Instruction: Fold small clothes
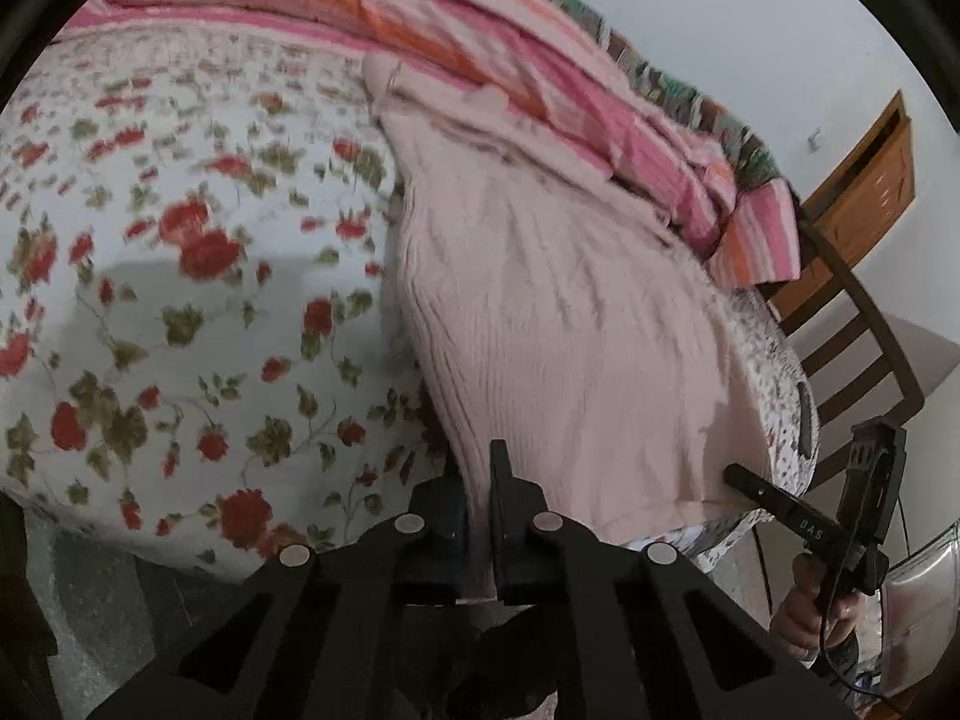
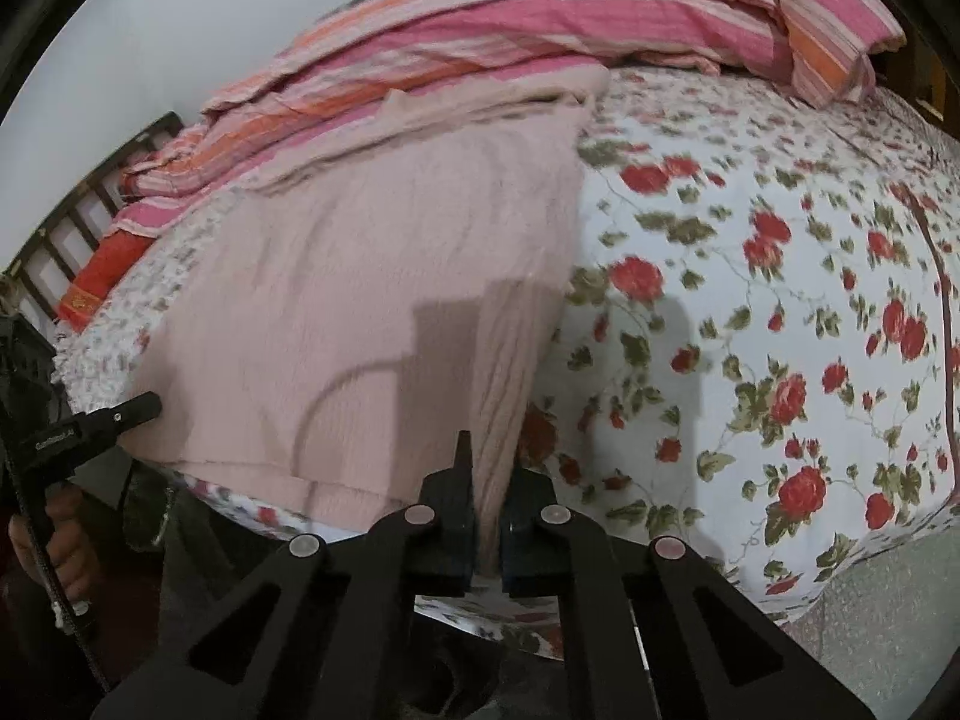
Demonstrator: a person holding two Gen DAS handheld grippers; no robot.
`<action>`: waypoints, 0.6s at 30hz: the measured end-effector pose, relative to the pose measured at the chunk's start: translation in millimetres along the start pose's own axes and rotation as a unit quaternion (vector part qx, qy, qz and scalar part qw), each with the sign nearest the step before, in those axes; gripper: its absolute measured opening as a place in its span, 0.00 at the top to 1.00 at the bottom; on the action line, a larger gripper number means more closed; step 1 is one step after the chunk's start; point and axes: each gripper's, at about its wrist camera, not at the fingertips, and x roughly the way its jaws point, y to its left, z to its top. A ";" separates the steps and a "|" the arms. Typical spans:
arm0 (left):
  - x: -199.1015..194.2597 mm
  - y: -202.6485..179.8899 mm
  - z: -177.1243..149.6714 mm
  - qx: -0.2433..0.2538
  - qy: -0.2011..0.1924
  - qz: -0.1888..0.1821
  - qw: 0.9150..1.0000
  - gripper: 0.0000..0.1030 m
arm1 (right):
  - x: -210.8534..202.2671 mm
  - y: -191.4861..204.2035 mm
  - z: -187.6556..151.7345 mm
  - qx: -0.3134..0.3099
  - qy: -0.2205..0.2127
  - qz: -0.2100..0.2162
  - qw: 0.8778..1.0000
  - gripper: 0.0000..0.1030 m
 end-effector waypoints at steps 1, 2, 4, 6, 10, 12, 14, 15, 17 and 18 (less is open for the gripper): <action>-5.9 -1.5 1.7 0.002 -0.011 -0.005 1.000 0.93 | -5.7 1.0 1.9 -0.001 -0.009 0.006 1.000 0.95; -12.6 -2.9 4.6 0.002 -0.022 -0.014 1.000 0.93 | -10.3 1.2 4.0 -0.001 -0.015 0.012 1.000 0.95; -21.8 -3.8 10.4 -0.005 -0.038 -0.038 0.999 0.93 | -22.9 -1.7 9.6 0.007 -0.036 0.028 0.999 0.95; -31.3 -4.9 17.9 -0.013 -0.058 -0.060 0.996 0.93 | -32.0 -4.7 14.1 0.018 -0.051 0.044 0.998 0.95; -41.9 -14.2 38.1 -0.006 -0.085 -0.069 0.994 0.93 | -49.6 -10.4 28.6 0.037 -0.085 0.076 0.993 0.95; -43.2 -21.5 48.1 0.003 -0.092 -0.065 0.994 0.93 | -54.6 -11.8 37.8 0.044 -0.098 0.086 0.991 0.95; -42.9 -27.3 60.1 0.016 -0.095 -0.051 0.994 0.93 | -60.1 -14.1 49.3 0.044 -0.112 0.089 0.989 0.95; -43.3 -29.7 64.7 0.022 -0.099 -0.046 0.994 0.93 | -60.0 -13.4 55.4 0.043 -0.116 0.087 0.988 0.95; -43.8 -33.9 74.5 0.035 -0.112 -0.039 0.992 0.93 | -61.5 -13.1 70.2 0.037 -0.128 0.086 0.987 0.95; -43.5 -35.4 79.0 0.038 -0.116 -0.037 0.992 0.93 | -61.4 -13.5 75.1 0.034 -0.132 0.086 0.987 0.95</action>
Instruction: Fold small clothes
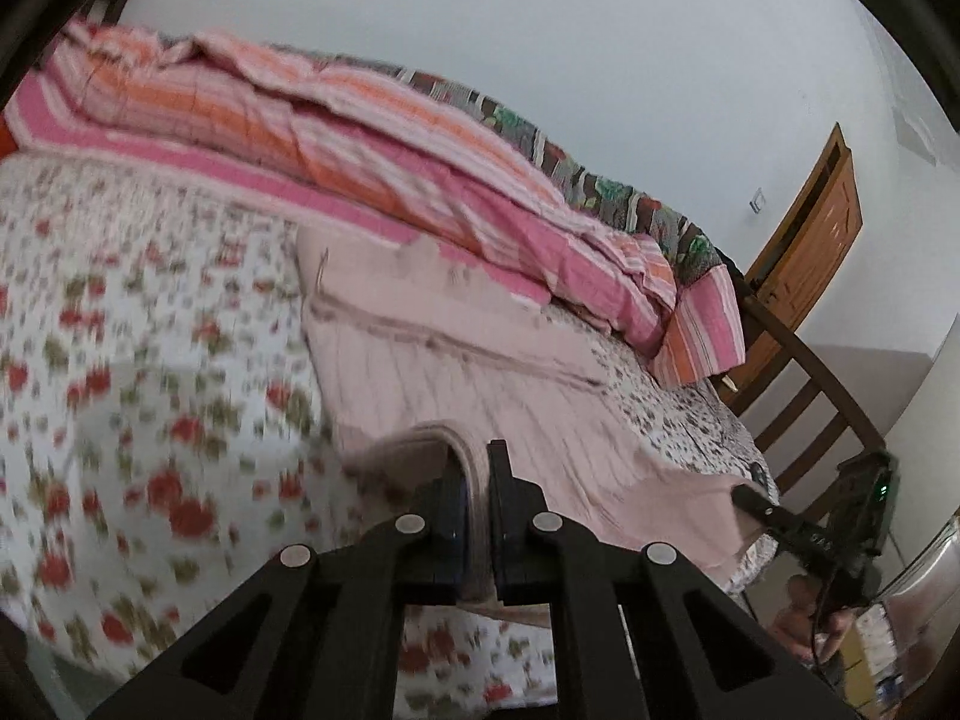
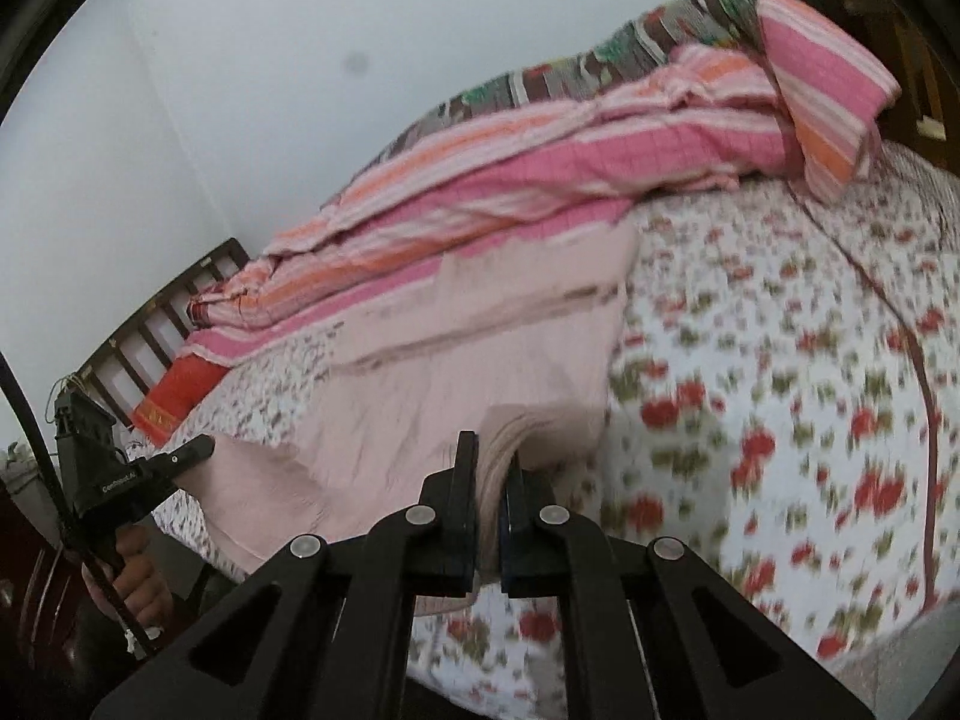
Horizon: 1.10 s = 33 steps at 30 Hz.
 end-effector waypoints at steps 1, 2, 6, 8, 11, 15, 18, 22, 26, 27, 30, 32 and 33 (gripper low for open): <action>1.2 -0.6 4.2 0.003 -0.004 0.001 1.000 0.93 | 1.8 1.4 5.3 -0.005 -0.005 0.000 1.000 0.95; 3.5 -0.9 8.7 0.005 -0.007 0.001 1.000 0.93 | 4.3 3.2 11.4 -0.011 -0.011 0.000 1.000 0.95; 9.1 4.0 25.0 -0.002 -0.024 -0.001 1.000 0.93 | 9.6 2.2 30.2 -0.009 -0.029 0.009 0.999 0.95; 10.5 10.0 32.0 -0.010 -0.031 -0.002 0.999 0.93 | 12.4 -0.1 37.2 -0.002 -0.037 0.014 0.999 0.95; 14.8 19.0 42.5 -0.025 -0.038 0.000 0.999 0.93 | 18.5 -5.9 50.9 0.010 -0.046 0.021 0.999 0.95; 25.9 28.5 58.6 -0.038 -0.042 -0.001 0.998 0.93 | 34.6 -15.6 73.3 0.025 -0.050 0.024 0.998 0.95; 38.9 29.3 72.6 -0.035 -0.044 0.001 0.998 0.93 | 49.6 -18.6 87.9 0.034 -0.053 0.026 0.998 0.95; 57.2 29.2 88.9 -0.031 -0.047 0.007 0.998 0.93 | 67.2 -18.7 104.2 0.039 -0.061 0.030 0.997 0.95; 76.9 34.8 104.0 -0.037 -0.046 0.013 0.998 0.93 | 88.2 -21.1 118.8 0.048 -0.060 0.029 0.997 0.95; 81.6 36.2 106.8 -0.038 -0.046 0.017 0.998 0.93 | 93.6 -21.7 122.3 0.049 -0.060 0.028 0.997 0.95; 101.8 38.4 116.2 -0.027 -0.040 0.063 0.997 0.93 | 114.3 -25.2 136.5 0.059 -0.051 0.023 0.997 0.95; 114.5 39.9 123.5 -0.029 -0.037 0.070 0.996 0.93 | 126.6 -26.9 144.6 0.063 -0.043 0.012 0.997 0.95; 121.2 40.3 128.4 -0.030 -0.036 0.073 0.996 0.93 | 133.7 -27.6 149.5 0.064 -0.038 0.004 0.997 0.95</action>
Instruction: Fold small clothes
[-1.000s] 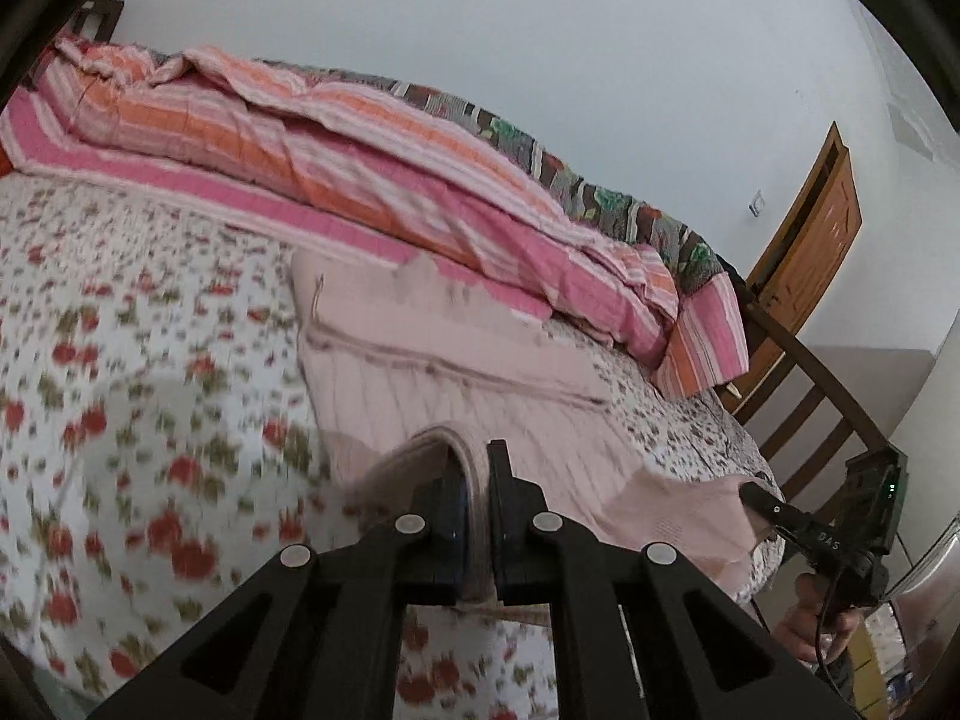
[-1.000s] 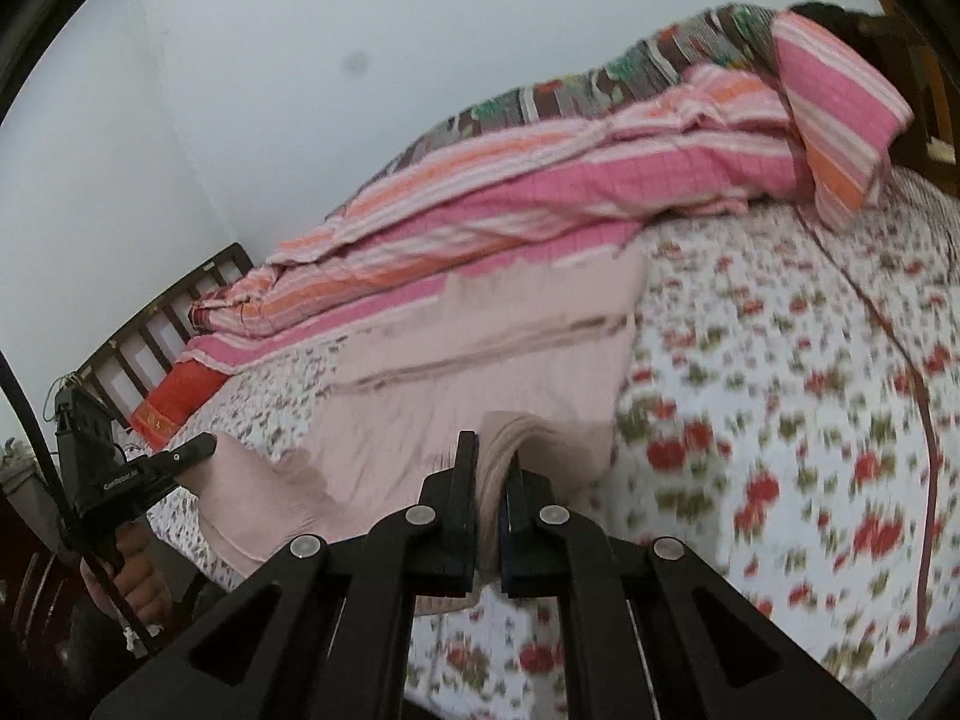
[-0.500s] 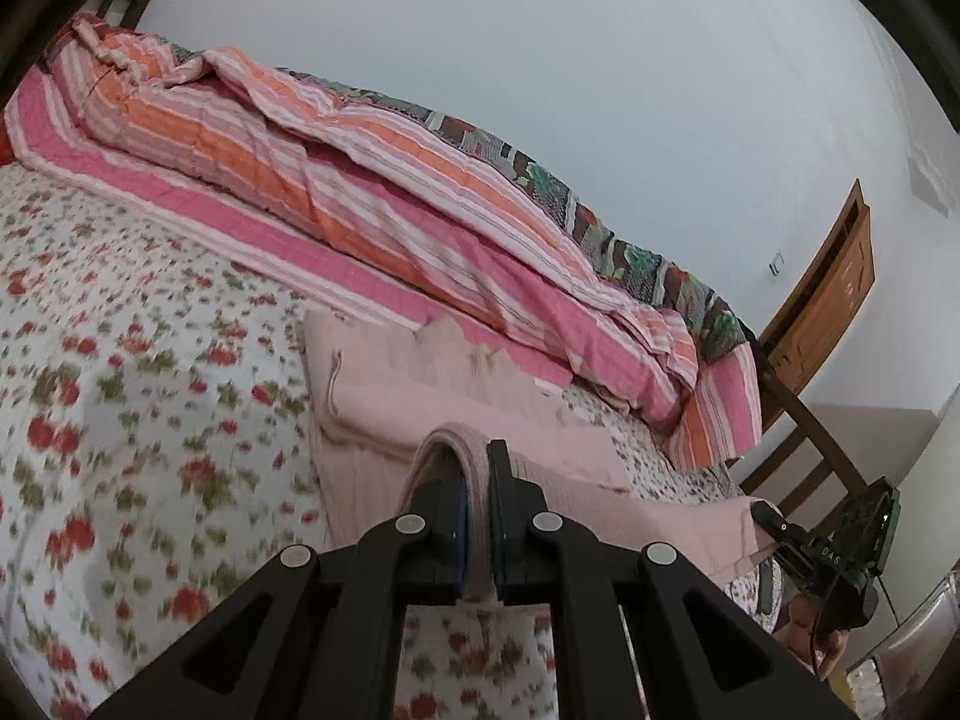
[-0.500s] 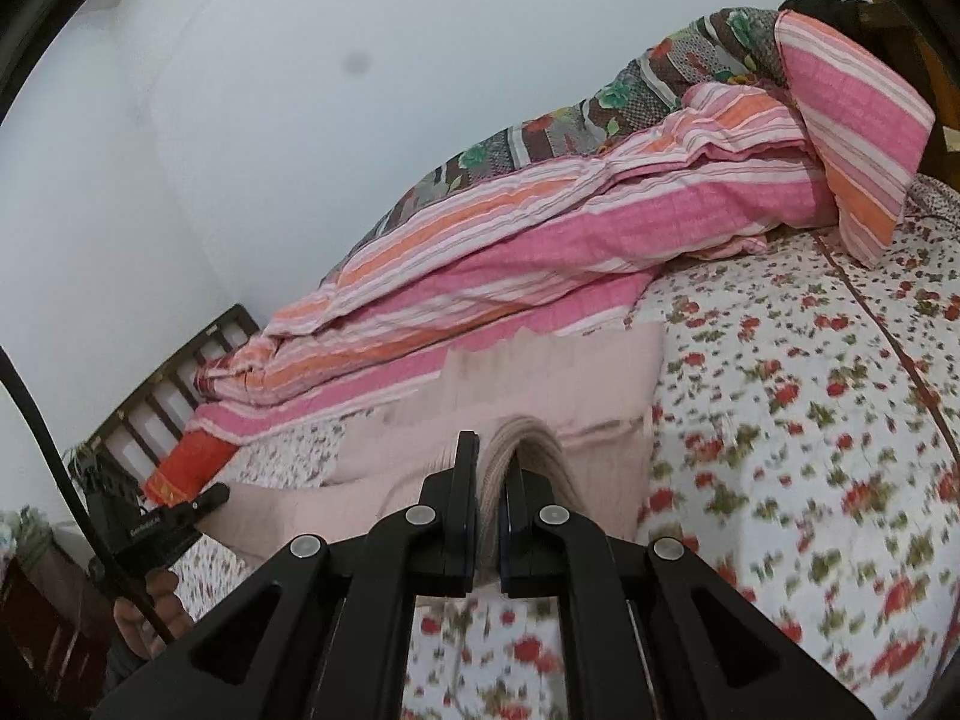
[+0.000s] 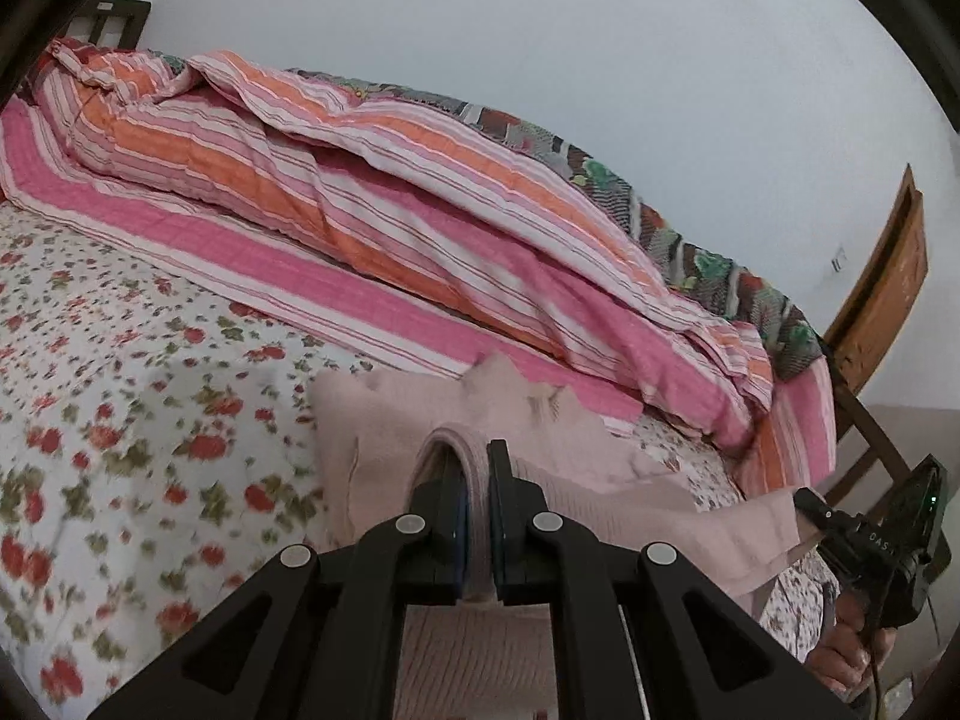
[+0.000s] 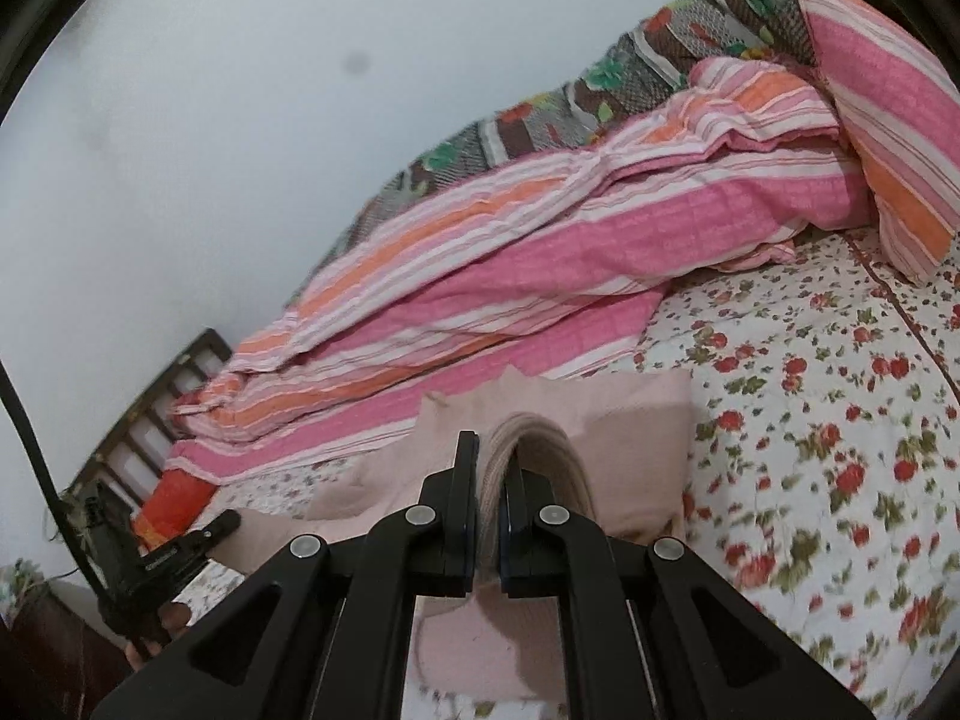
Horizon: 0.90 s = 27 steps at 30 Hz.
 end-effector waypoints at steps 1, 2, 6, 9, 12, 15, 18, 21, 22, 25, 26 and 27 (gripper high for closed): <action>6.7 -1.3 4.8 0.001 -0.001 0.004 1.000 0.93 | 7.6 0.4 5.3 0.001 0.003 -0.005 1.000 0.95; 12.4 -2.8 9.3 0.003 -0.003 0.009 1.000 0.93 | 15.0 0.3 10.8 0.003 0.004 -0.005 1.000 0.95; 40.6 -9.6 25.2 0.016 -0.006 0.030 0.999 0.93 | 41.6 -1.2 27.3 0.002 0.003 -0.016 1.000 0.95; 67.6 -10.1 35.3 0.011 0.004 0.036 0.999 0.93 | 65.8 -7.0 34.0 0.008 0.010 -0.024 1.000 0.95; 96.9 -3.7 40.6 -0.011 0.025 0.028 0.999 0.83 | 92.9 -19.8 35.1 0.023 0.016 -0.036 0.999 0.90; 113.9 10.5 37.6 -0.046 0.012 0.005 0.999 0.57 | 117.8 -37.4 29.0 0.044 0.024 -0.052 0.997 0.65; 131.5 18.9 28.6 -0.047 0.021 0.003 0.999 0.57 | 133.9 -52.6 17.6 0.054 0.036 -0.039 0.997 0.51; 152.0 25.6 15.0 -0.046 0.055 0.002 0.997 0.57 | 146.4 -58.4 8.7 0.057 0.059 -0.048 0.995 0.51; 156.2 24.9 14.2 -0.044 0.066 0.005 0.997 0.56 | 147.9 -58.1 7.4 0.056 0.061 -0.052 0.995 0.51; 154.9 20.4 14.1 -0.032 0.058 -0.001 0.998 0.54 | 146.8 -53.5 3.8 0.040 0.056 -0.059 0.996 0.51; 155.2 18.8 13.7 -0.028 0.059 0.000 0.998 0.54 | 146.9 -51.4 3.1 0.033 0.055 -0.062 0.996 0.51; 156.4 16.9 13.8 -0.024 0.060 0.003 0.998 0.54 | 147.4 -49.6 2.3 0.029 0.056 -0.065 0.996 0.51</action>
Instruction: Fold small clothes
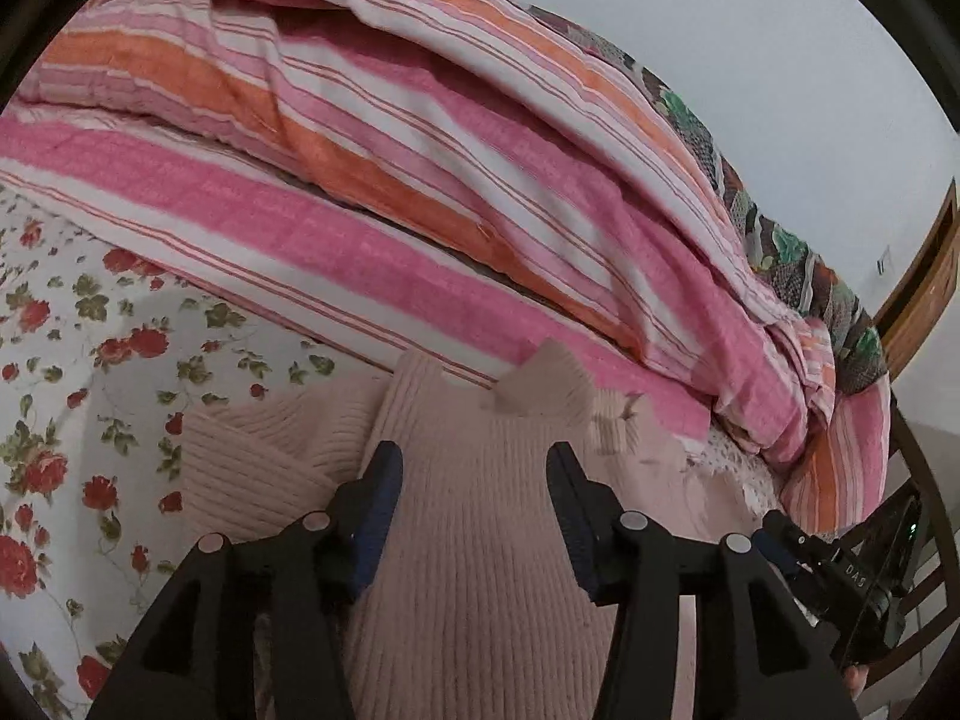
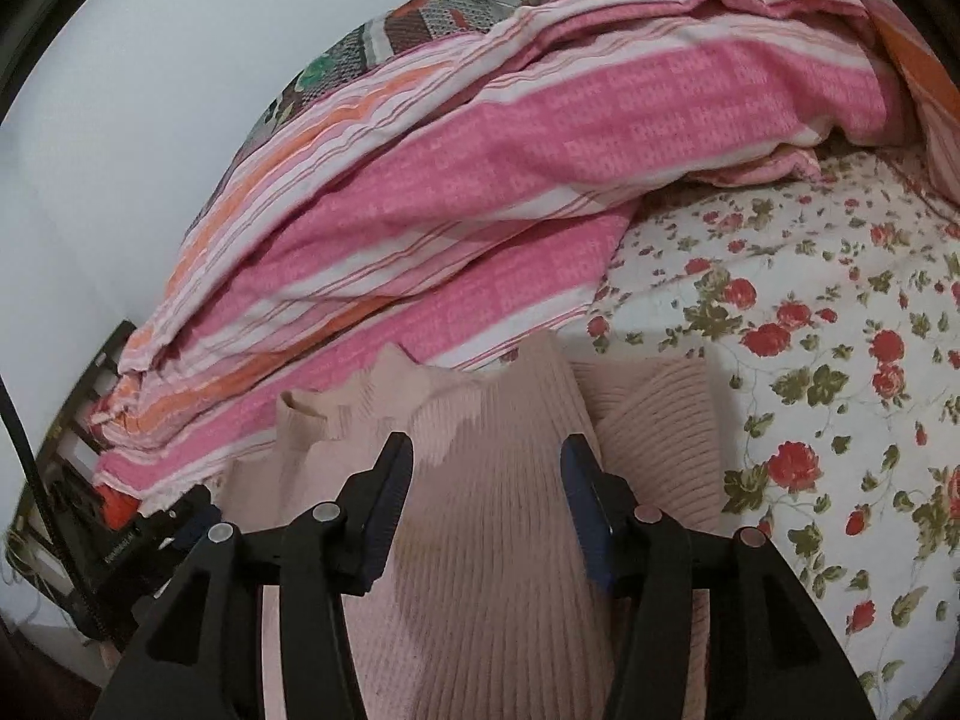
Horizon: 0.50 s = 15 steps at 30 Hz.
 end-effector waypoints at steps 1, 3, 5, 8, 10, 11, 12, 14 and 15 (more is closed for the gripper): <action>0.3 -1.4 -0.3 0.003 0.000 0.004 1.000 0.54 | 1.0 0.8 0.1 -0.003 0.001 -0.003 1.000 0.51; -0.4 -4.9 -0.7 0.010 -0.003 0.007 1.000 0.54 | 0.7 2.9 -0.2 -0.011 0.000 -0.006 1.000 0.51; -4.1 -7.5 -1.6 0.017 -0.009 0.010 1.000 0.52 | -0.3 6.1 0.0 -0.021 -0.001 -0.007 1.000 0.50; -8.8 -10.6 -0.2 0.025 -0.022 0.016 0.999 0.43 | -2.2 11.3 3.6 -0.030 0.007 -0.014 0.999 0.50; -14.4 -12.1 1.8 0.026 -0.021 0.035 0.999 0.43 | -12.3 17.6 5.4 -0.042 0.010 -0.037 0.998 0.50; -21.9 -12.9 2.1 0.029 -0.018 0.037 0.999 0.43 | -22.2 23.1 4.5 -0.059 0.009 -0.056 0.997 0.50; -29.4 -12.9 0.9 0.032 -0.018 0.030 0.999 0.43 | -29.6 25.5 3.0 -0.069 0.006 -0.063 0.996 0.50; -49.6 -13.5 -5.7 0.048 -0.019 0.008 0.999 0.45 | -54.8 29.2 -6.6 -0.096 -0.001 -0.065 0.993 0.50; -58.4 -13.5 -10.0 0.057 -0.017 -0.001 0.998 0.45 | -65.4 28.7 -13.0 -0.107 -0.001 -0.066 0.992 0.50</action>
